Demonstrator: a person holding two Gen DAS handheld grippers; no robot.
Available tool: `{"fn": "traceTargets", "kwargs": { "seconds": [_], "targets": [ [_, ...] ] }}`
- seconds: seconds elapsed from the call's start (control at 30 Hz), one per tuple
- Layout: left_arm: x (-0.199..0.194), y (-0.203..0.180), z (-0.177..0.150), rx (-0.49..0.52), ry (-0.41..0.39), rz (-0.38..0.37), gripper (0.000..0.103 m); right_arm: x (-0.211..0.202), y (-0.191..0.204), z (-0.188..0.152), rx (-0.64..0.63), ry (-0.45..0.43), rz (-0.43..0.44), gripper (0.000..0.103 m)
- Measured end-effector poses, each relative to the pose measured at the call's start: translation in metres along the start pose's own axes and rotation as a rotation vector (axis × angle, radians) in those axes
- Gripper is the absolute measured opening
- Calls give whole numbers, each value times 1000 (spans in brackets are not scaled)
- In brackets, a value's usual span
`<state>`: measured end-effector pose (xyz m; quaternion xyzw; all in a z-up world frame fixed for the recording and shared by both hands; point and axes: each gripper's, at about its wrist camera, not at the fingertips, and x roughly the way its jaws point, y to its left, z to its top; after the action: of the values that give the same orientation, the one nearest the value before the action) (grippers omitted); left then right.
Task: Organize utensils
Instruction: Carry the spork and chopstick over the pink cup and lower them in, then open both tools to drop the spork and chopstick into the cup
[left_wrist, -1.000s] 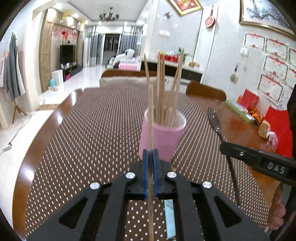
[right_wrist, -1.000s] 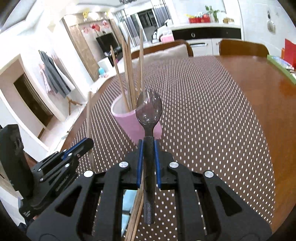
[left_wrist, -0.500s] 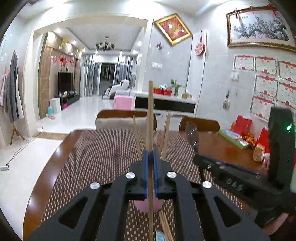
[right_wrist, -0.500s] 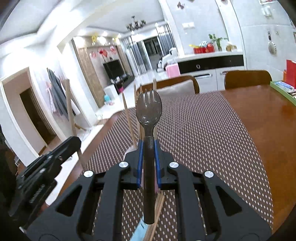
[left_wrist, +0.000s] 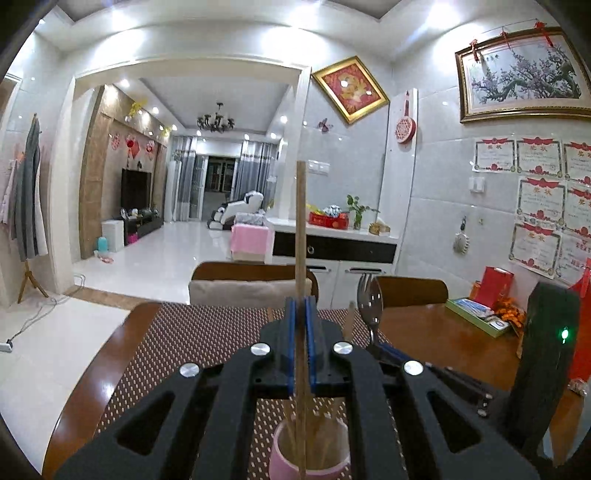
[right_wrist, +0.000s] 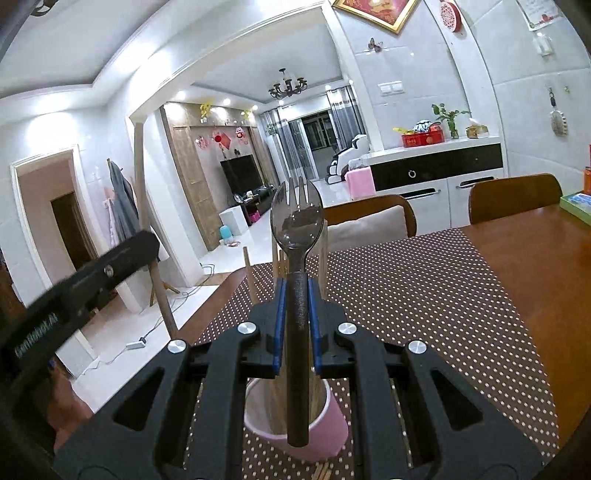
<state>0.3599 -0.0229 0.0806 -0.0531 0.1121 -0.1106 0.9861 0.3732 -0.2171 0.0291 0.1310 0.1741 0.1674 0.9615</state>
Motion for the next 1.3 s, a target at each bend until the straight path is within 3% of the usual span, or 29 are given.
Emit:
{"fn": "traceTargets", "kwargs": {
  "seconds": [0.37,0.9,1.0,1.1,1.23,1.3],
  "targets": [
    [32,7,-1,1,-28,-10,6,37,-15,-7,-5,-27,54,12],
    [47,25,-55,73,139,23,8,18,-12,-30,-95,59,50,13],
    [44,26,-65,86,154,30,20,10,-11,-33,-112,54,33,13],
    [40,25,-74,95,174,32,21,2,-10,-35,-111,51,21,19],
    [29,23,-80,102,184,33,22,-13,-7,-38,-106,35,6,46],
    [22,23,-81,100,182,35,24,-20,-5,-39,-112,29,-1,47]
  ]
}}
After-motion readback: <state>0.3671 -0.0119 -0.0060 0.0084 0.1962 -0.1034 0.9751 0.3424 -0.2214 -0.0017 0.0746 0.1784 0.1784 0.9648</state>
